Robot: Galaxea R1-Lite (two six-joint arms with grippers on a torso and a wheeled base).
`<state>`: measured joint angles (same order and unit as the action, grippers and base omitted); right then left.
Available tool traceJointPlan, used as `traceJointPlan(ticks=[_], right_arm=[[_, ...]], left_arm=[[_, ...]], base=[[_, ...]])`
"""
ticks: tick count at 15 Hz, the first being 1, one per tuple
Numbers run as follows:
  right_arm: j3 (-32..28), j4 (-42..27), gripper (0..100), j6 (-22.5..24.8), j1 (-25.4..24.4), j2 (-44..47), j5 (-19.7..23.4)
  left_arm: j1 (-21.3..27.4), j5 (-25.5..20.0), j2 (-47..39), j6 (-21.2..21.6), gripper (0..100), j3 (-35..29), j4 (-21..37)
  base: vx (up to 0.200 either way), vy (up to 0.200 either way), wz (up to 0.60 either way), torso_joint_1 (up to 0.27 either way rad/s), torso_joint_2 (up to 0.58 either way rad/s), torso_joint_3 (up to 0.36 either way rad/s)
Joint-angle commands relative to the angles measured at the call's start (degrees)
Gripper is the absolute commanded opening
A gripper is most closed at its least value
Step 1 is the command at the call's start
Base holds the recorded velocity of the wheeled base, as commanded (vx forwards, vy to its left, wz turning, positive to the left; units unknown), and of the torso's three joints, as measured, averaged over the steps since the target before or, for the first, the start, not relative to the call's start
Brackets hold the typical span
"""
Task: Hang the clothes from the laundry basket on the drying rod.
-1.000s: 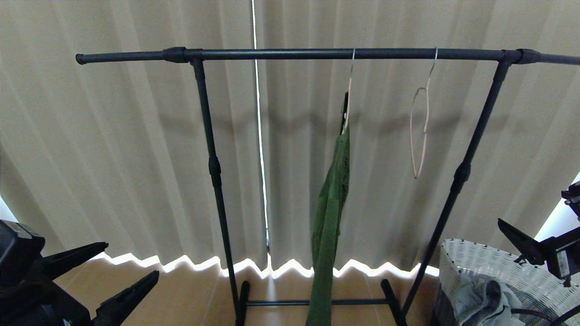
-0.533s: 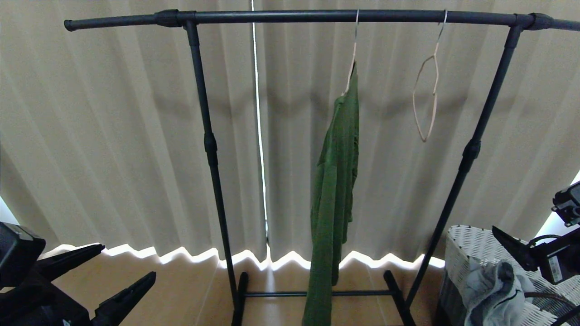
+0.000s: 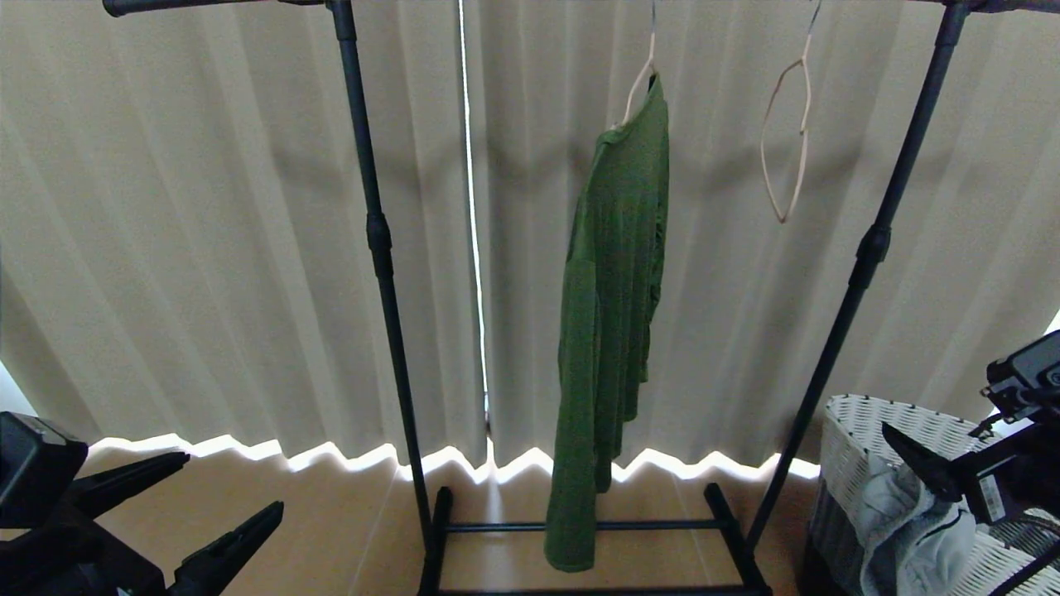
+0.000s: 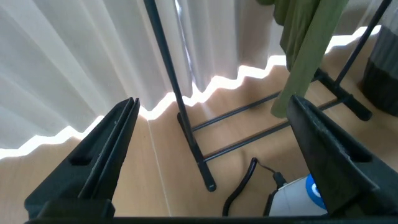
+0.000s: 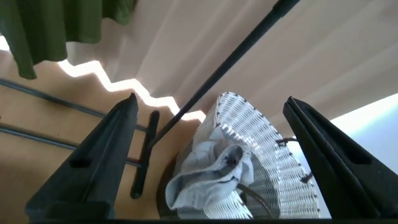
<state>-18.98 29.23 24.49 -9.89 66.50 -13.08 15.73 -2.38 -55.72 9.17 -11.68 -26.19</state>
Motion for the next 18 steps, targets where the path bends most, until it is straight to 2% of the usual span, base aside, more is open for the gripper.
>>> traceJointPlan(ticks=[1,2,3,5,8,18], right_arm=[[0.8,0.2,100,0.0,0.0,0.8,0.2],[2.7,2.0,100,-0.9,0.4,1.6,6.0],[4.1,2.1,100,-3.0,0.7,2.0,8.2],[6.2,1.4,100,-8.9,0.7,1.9,8.9],[6.2,1.1,100,-17.3,0.7,2.4,8.3],[8.0,0.6,100,-17.3,0.7,2.7,7.2]], left_arm=[[-0.4,0.0,0.0,0.1,100,0.4,0.0],[-0.5,0.0,-0.1,0.9,100,1.7,-0.1],[-0.6,0.0,0.0,0.9,100,1.7,-0.1],[-1.9,0.2,1.8,1.5,100,2.4,0.0],[-2.6,0.2,3.2,3.8,100,5.3,-0.1],[-2.3,-0.2,4.0,3.8,100,5.7,0.0]], base=[[0.000,0.000,0.00,0.000,0.00,0.000],[0.000,0.000,0.00,0.000,0.00,0.000],[0.000,0.000,0.00,0.000,0.00,0.000],[0.000,0.000,0.00,0.000,0.00,0.000],[0.000,0.000,0.00,0.000,0.00,0.000],[0.000,0.000,0.00,0.000,0.00,0.000]])
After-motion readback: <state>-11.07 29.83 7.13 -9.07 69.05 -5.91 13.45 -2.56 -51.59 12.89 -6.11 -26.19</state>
